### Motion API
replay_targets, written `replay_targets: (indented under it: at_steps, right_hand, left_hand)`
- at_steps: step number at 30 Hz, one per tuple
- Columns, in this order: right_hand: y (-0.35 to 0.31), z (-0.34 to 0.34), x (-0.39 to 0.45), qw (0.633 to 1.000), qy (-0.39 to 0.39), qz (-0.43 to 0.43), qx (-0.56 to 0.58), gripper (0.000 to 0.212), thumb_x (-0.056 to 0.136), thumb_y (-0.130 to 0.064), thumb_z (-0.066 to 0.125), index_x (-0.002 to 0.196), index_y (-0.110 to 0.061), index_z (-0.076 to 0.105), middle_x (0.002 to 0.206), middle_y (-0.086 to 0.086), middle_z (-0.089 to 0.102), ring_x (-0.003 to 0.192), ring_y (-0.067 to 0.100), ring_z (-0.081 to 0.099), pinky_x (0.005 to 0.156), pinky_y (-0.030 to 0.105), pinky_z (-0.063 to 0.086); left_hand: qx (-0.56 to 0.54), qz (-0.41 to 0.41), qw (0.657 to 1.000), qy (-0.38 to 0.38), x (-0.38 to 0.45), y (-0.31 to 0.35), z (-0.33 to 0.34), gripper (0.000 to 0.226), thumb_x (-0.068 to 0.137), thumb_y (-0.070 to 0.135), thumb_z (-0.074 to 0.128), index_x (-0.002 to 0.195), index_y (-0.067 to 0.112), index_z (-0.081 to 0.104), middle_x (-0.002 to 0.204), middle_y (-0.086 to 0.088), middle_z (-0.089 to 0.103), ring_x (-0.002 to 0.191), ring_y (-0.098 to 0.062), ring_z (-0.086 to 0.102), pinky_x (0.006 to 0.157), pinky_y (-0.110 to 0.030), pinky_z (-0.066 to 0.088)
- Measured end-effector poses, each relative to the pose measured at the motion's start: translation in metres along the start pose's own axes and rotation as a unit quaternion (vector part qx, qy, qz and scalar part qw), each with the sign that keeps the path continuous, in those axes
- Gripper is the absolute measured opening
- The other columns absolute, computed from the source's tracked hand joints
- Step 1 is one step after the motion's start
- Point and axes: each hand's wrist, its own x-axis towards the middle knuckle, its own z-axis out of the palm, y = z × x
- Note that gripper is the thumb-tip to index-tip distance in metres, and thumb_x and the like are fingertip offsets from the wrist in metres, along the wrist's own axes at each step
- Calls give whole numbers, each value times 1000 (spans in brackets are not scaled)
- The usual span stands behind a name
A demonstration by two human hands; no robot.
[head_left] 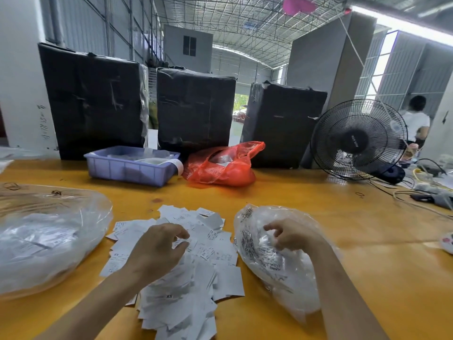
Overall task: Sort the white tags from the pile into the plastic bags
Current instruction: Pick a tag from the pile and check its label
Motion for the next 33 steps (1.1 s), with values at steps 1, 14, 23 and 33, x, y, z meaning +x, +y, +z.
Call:
replay_targets:
  at_steps: [1,14,23,33]
  right_hand:
    - [0,3,1,1000,8,-13,-2,49,83,1,65,129,-14,57,91,-6,58,70,5,49,62,17,40]
    - [1,-7,-2,987,3,76,-139,34,74,-22,80,99,-2,68,98,9,70,82,20,64,77,30,55]
    - [21,-12,-1,978,171,93,-81,20,79,-13,73,94,0,73,93,14,73,81,20,67,80,35,57]
    - [-12,-49,-39,997,46,23,55,6,81,-10,73,75,-8,74,78,8,72,75,17,65,74,29,58]
  left_hand:
    - [0,2,1000,-2,0,0,0,18,85,21,67,102,18,71,102,3,70,88,-7,61,76,-16,45]
    - [8,10,1000,-14,-1,1,1,20,87,21,66,106,19,70,106,4,69,91,-5,60,78,-14,44]
    - [5,12,1000,-14,-1,0,1,20,87,21,66,106,21,69,106,6,69,91,-5,59,79,-16,47]
    - [-6,18,1000,-6,1,0,1,17,86,20,66,102,20,71,100,6,69,88,-6,59,76,-18,48]
